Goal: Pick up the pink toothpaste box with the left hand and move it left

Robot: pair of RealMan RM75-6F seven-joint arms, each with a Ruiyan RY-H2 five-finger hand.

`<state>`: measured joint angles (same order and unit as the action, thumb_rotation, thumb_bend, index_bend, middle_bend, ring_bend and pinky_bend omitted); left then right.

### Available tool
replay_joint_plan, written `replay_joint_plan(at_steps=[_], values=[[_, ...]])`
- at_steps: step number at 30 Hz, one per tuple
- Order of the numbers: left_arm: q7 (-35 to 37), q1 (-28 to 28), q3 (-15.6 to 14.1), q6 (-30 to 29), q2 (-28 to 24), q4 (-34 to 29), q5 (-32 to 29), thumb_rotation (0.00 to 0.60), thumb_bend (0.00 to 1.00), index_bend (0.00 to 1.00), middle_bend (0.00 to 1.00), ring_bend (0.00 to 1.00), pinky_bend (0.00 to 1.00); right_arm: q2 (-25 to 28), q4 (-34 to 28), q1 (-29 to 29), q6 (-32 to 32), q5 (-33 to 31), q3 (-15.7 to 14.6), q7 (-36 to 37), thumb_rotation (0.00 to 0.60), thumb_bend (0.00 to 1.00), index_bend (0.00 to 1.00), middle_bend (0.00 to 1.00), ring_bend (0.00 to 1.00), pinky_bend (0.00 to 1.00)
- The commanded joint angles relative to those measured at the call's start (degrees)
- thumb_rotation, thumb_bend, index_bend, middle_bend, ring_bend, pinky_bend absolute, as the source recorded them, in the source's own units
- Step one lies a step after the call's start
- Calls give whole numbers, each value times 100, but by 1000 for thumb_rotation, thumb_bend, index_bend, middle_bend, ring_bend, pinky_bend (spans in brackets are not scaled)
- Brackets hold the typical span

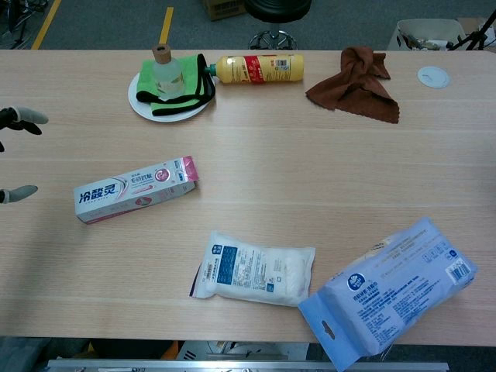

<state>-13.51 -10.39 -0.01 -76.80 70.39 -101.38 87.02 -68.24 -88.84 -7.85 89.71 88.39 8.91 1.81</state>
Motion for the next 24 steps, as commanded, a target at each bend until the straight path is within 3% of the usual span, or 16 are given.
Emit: replay_joint_plan(at_steps=[1,24], values=[[-289,-88,-18,197,93,-126,-183,600,147,168,242,207,377,3,17,-12,7,-12,17,30,600,458,570,421,343,414],[-1294,-717,303,1032,1107,231,-1390,600,141,159,214,192,317,-86,435,-15,-68,-128,-37,454,600,460,570,421,343,414]])
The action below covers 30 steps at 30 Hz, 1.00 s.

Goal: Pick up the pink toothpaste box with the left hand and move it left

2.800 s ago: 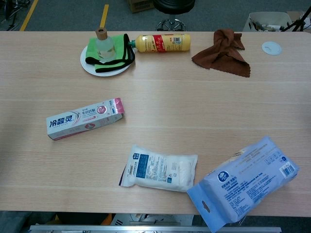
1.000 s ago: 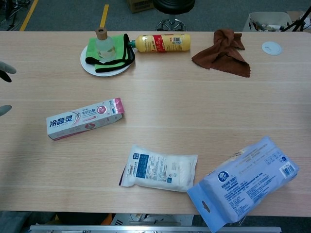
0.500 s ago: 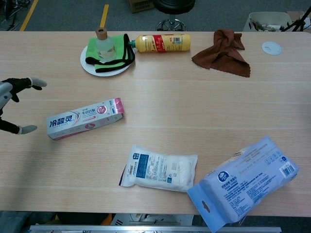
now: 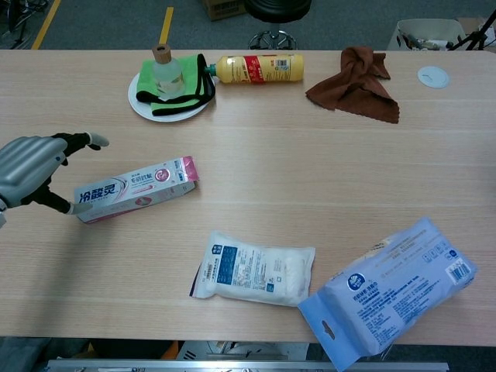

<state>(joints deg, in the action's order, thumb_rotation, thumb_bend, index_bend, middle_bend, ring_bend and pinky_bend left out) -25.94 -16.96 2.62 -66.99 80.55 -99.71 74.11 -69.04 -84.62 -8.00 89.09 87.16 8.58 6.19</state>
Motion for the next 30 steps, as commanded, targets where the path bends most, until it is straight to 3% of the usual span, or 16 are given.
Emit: replay_joint_plan(at_steps=[1,18,30], values=[[-62,-90,56,84,136,92,-162,600,142,159,214,192,316,-12,26,1,-5,-11,-5,32,600,460,570,421,343,414],[-249,-515,278,426,607,636,-884,600,141,116,143,146,306,-61,186,35,-35,-41,-70,208,600,461,570,421,343,414],[-337,-708,205,594,779,718,-1275,600,141,116,140,146,306,-108,297,48,-63,-66,-96,317,600,461,569,421,343,414]])
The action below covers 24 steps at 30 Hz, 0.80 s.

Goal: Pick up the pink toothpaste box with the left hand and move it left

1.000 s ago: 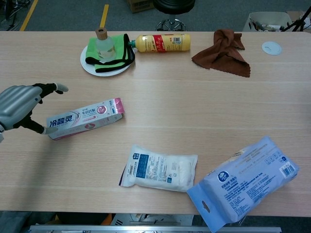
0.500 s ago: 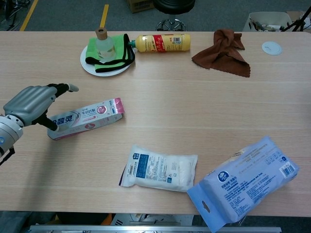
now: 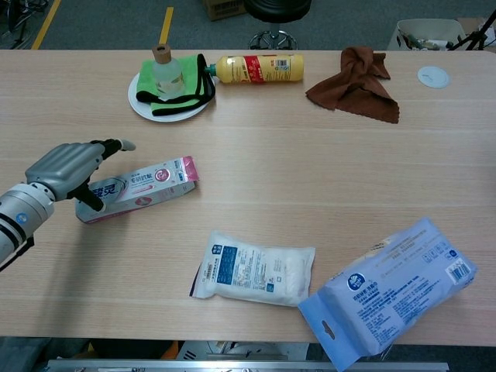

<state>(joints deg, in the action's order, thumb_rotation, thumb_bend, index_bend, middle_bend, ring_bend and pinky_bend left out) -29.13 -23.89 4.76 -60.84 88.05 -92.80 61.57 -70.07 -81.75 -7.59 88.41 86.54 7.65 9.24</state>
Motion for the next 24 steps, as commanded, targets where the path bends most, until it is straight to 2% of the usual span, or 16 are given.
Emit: replay_joint_plan(at_steps=[1,24], values=[[-34,-25,-14,-38,55,58,-38,600,141,116,139,146,306,-8,20,13,6,-9,-6,25,600,461,570,421,343,414],[-41,-171,-138,53,229,385,-431,600,142,136,143,162,310,-67,119,35,-42,-35,-42,116,600,461,570,421,343,414]])
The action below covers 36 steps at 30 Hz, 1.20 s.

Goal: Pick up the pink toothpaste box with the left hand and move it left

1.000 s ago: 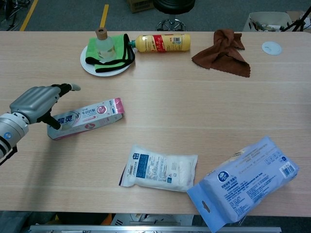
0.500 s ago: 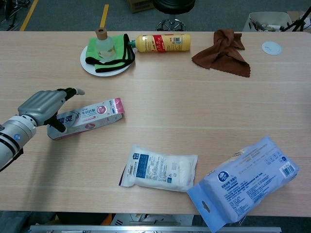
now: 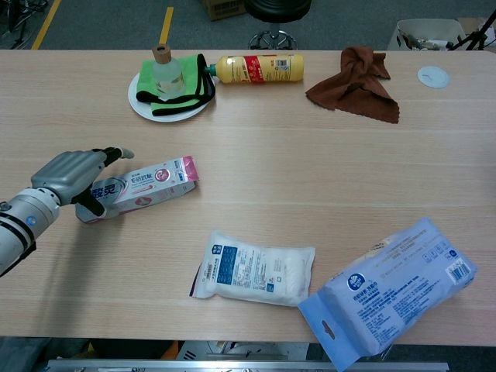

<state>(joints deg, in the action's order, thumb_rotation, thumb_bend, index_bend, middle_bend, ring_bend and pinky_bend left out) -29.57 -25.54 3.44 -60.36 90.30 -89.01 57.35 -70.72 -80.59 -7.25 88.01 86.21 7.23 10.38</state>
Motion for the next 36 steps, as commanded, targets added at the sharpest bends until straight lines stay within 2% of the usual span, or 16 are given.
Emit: replay_joint_plan(at_steps=[1,11,21,31,36], values=[[2,-15,-12,10,6,8,-18,600,142,143,147,167,311,-3,7,0,-7,-6,0,6,600,462,570,421,343,414],[110,-36,-38,-16,44,48,-8,600,142,250,259,271,404,-20,47,11,-26,-21,-11,43,600,462,570,421,343,414],[370,-4,-45,-118,113,162,188,600,142,365,424,402,522,-37,61,11,-41,-27,-13,59,600,461,570,421,343,414],[487,29,-85,-188,77,178,356,600,142,386,449,417,534,-44,78,17,-36,-25,-13,85,600,462,570,421,343,414],[374,38,-127,-337,-100,-15,552,600,141,403,467,432,548,-41,78,17,-41,-32,-8,96,600,461,570,421,343,414]])
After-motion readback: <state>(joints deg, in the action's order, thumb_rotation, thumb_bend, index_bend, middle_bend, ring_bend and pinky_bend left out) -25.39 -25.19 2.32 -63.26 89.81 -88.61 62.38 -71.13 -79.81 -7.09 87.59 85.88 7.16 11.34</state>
